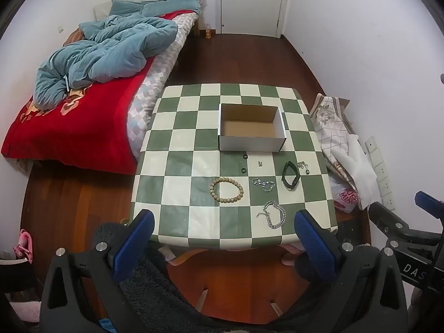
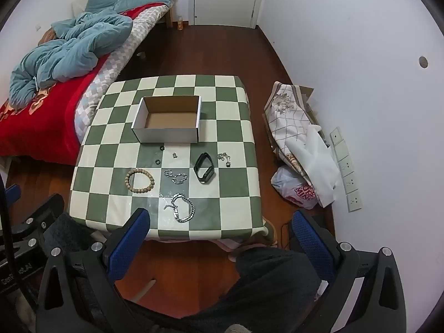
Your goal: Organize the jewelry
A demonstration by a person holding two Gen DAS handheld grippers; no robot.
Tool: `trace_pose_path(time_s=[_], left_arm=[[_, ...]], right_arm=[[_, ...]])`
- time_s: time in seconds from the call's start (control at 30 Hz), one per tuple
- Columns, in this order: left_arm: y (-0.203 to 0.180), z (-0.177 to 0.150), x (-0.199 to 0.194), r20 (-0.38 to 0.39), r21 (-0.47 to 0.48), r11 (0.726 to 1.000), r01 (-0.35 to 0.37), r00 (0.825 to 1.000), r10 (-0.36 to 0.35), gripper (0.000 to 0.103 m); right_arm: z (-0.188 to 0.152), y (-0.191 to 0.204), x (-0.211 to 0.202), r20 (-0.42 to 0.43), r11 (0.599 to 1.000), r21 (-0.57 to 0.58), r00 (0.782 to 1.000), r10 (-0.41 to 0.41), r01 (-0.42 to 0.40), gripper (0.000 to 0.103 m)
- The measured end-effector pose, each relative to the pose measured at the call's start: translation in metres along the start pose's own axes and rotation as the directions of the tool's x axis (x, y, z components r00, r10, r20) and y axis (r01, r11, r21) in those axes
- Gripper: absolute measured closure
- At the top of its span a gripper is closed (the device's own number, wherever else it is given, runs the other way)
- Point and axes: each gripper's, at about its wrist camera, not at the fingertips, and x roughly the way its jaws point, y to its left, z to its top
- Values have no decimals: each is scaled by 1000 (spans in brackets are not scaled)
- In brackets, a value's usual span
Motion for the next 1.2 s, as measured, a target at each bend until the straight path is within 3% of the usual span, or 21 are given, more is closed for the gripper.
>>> trace_pose_path(time_s=[1.2], left_arm=[[-6,1,-10,15,7,1000,-1,1000,1,0]], right_arm=[[1,-9,-16,18,1000,8,1000,5,-5,0]])
